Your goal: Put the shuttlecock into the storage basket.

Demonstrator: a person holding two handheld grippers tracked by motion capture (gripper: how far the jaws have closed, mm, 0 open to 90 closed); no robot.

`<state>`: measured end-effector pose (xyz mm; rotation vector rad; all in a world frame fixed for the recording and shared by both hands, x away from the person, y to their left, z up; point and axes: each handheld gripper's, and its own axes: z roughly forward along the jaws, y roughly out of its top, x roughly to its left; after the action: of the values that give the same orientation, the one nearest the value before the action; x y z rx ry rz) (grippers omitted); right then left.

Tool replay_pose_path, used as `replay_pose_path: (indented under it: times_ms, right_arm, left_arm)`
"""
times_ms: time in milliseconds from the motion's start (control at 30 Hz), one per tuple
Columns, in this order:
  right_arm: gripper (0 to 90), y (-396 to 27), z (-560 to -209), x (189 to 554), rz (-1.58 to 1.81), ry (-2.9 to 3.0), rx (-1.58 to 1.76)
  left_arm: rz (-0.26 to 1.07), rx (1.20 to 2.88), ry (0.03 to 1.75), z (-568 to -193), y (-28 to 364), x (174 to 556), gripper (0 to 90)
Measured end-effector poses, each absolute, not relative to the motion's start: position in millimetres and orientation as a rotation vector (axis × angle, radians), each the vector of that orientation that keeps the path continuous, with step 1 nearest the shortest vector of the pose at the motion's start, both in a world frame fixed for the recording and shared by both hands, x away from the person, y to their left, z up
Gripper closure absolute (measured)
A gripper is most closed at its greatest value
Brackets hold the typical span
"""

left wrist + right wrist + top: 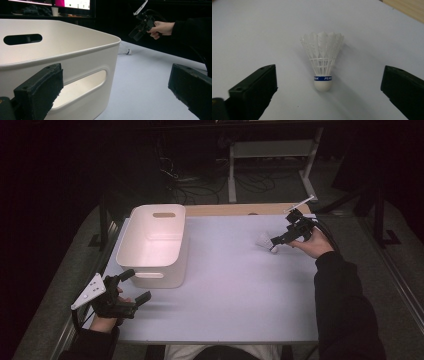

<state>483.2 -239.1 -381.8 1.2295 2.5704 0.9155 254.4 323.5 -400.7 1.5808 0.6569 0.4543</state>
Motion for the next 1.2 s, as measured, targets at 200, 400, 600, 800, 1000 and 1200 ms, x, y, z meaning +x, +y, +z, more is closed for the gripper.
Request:
replay_pose_path:
  times_ms: [200, 400, 600, 800, 1000, 1200]
  right_arm:
    - [0.0, -242, -391, 488, 0.92, 2.596, 1.249]
    - [0.0, -240, -400, 493, 0.9, 2.626, 1.254]
    - [0.0, -240, -405, 495, 0.892, 2.642, 1.252]
    - [7.2, -240, -417, 501, 0.878, 2.698, 1.232]
    - [14.9, -241, -419, 503, 0.898, 2.718, 1.214]
    - [28.8, -237, -420, 502, 0.863, 2.738, 1.173]
  left_arm:
    - [0.454, 1.581, 0.655, -401, 324, 254, 0.0]
    - [0.454, 1.582, 0.653, -401, 324, 254, 0.0]
    - [0.453, 1.581, 0.656, -401, 324, 254, 0.0]
    - [0.454, 1.581, 0.658, -401, 324, 254, 0.0]
    - [0.455, 1.583, 0.657, -401, 324, 254, 0.0]
    - [0.454, 1.583, 0.656, -401, 324, 254, 0.0]
